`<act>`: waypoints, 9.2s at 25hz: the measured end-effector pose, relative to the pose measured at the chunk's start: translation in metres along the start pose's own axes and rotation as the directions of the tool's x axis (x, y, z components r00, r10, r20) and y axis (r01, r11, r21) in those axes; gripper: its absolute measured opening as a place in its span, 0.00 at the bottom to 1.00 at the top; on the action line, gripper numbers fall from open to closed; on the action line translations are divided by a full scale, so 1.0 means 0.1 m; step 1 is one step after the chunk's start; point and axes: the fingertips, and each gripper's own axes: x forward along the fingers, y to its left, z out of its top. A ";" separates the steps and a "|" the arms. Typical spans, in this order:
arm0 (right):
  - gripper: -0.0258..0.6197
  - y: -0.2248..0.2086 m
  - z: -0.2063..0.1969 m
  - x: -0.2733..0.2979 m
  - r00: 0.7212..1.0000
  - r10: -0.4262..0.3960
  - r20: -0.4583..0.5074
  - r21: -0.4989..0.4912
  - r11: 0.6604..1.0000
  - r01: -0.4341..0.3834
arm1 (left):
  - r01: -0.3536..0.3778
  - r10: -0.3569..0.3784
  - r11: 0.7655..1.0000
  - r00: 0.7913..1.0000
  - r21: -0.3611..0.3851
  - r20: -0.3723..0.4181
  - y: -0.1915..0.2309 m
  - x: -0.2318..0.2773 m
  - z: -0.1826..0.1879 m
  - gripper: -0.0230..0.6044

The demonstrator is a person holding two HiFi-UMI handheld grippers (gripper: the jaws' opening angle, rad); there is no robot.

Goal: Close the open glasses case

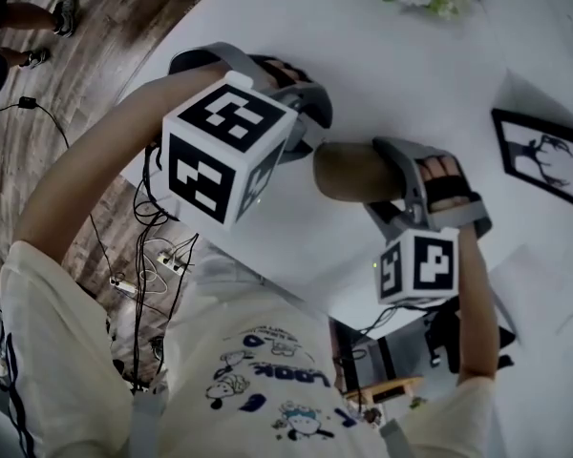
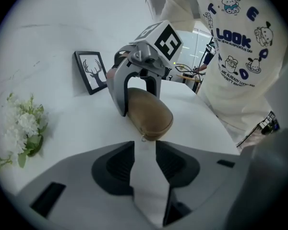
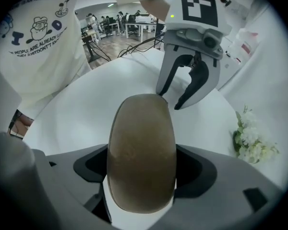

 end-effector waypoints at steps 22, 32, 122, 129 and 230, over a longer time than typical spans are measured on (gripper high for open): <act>0.63 0.26 -0.15 -0.54 0.977 0.175 -0.119 -0.219 0.956 -0.198 | 0.030 -0.044 0.991 0.993 0.128 0.109 -0.24 0.10 0.59 0.07; 0.63 0.37 -0.04 -0.58 0.964 0.236 -0.125 -0.280 0.923 -0.262 | 0.032 -0.052 0.965 0.996 0.259 0.069 -0.40 0.10 0.67 0.08; 0.63 -0.01 0.07 0.06 0.970 -0.238 0.056 0.925 0.379 0.039 | -0.460 0.540 0.733 0.842 -0.501 0.017 -0.02 -0.04 0.06 0.09; 0.63 0.00 0.08 0.07 0.971 -0.237 0.041 0.916 0.397 0.058 | -0.487 0.533 0.749 0.846 -0.448 -0.029 0.06 -0.07 0.04 0.09; 0.05 0.03 -0.06 -1.76 0.483 -0.856 -0.183 0.971 -0.082 0.223 | -0.569 0.923 0.073 0.349 -0.819 -0.160 -0.26 -1.33 1.23 0.04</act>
